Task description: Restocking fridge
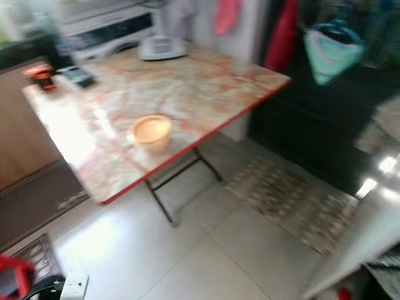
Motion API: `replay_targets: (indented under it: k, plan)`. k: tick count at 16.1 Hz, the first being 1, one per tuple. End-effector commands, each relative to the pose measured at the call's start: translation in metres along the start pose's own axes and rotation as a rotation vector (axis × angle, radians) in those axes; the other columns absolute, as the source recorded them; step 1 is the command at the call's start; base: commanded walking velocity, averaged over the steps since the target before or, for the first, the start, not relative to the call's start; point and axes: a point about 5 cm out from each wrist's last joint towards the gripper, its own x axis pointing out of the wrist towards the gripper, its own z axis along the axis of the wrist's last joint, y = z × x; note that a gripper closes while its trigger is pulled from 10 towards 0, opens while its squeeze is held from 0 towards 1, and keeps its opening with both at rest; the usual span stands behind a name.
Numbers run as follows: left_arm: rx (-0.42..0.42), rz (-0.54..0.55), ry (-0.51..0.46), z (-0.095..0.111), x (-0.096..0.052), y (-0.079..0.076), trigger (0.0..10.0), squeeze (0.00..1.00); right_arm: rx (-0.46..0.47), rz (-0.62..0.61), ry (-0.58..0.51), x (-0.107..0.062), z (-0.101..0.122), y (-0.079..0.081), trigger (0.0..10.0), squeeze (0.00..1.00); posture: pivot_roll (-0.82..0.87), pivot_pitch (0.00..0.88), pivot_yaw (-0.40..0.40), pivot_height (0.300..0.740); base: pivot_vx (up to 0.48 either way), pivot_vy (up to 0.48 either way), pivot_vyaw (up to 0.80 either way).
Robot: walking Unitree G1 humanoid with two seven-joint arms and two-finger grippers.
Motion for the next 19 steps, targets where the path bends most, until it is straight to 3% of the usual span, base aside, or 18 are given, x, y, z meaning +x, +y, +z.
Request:
replay_targets:
  k: [1,7,9,11,14,17,19]
  plan:
    - [-0.003,0.014,0.009,-0.002,-0.001,0.008,10.0,0.00,-0.008,0.008,0.012,0.000,-0.003,0.002,10.0,0.00,-0.08,0.000,0.077,0.740,0.000,0.000,-0.80]
    - [0.035,0.000,0.007,0.000,0.000,0.006,10.0,0.00,-0.013,0.012,0.014,0.000,-0.002,0.004,10.0,0.00,-0.08,0.000,0.079,0.740,0.000,0.000,-0.80]
    - [0.066,0.034,0.001,0.007,-0.001,0.032,10.0,0.00,-0.015,0.014,0.014,0.000,-0.002,0.004,10.0,0.00,-0.08,0.000,0.080,0.740,0.000,-0.411,-0.80]
    - [0.044,0.047,0.001,0.009,-0.002,0.043,10.0,0.00,-0.021,0.015,0.016,0.001,-0.001,0.005,10.0,0.00,-0.08,0.000,0.081,0.740,0.000,-0.157,-0.80]
    - [0.079,0.042,0.004,0.009,-0.002,0.043,10.0,0.00,-0.031,0.023,0.015,0.001,-0.001,0.006,10.0,0.00,-0.09,0.000,0.082,0.740,0.000,-0.200,-0.80]
    - [0.061,0.043,0.004,0.010,-0.002,0.044,10.0,0.00,-0.026,0.019,0.016,0.001,-0.001,0.005,10.0,0.00,-0.09,0.000,0.082,0.740,0.000,-0.105,-0.80]
    - [0.080,0.034,-0.002,0.012,-0.001,0.038,10.0,0.00,-0.034,0.018,0.017,0.001,-0.001,0.005,10.0,0.00,-0.09,0.000,0.082,0.740,0.000,0.000,-0.80]
